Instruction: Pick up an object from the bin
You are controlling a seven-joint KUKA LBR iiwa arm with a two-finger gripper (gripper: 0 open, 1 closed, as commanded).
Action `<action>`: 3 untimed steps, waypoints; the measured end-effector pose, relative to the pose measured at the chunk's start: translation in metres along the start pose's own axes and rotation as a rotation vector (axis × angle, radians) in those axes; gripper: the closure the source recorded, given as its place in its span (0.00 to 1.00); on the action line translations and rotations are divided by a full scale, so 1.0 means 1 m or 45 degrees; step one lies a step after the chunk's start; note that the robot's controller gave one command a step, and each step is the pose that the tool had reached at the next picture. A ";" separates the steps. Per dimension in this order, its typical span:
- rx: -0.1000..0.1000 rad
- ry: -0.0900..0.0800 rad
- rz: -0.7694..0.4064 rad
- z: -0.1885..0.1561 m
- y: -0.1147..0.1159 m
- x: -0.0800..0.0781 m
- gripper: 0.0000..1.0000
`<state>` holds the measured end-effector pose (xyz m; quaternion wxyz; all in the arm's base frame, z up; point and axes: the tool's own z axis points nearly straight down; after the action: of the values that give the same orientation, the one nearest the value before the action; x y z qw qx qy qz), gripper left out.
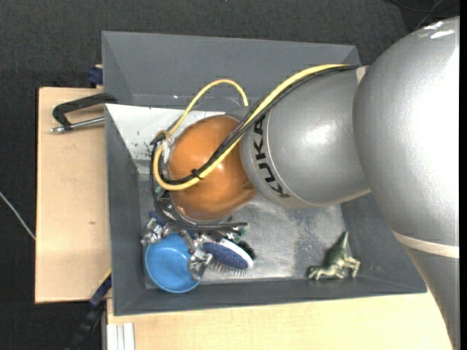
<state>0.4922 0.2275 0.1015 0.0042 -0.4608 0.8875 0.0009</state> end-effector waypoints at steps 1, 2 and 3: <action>0.000 0.000 -0.560 0.029 0.004 -0.007 0.00; -0.004 0.004 -0.557 0.028 0.003 -0.008 0.00; 0.004 -0.010 -0.558 0.024 0.003 -0.013 1.00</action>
Offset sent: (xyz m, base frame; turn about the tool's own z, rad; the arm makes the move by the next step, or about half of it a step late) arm -0.0005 0.0057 -0.0315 -0.4424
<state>0.4973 0.2395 0.0772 0.0085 -0.6427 0.7661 0.0002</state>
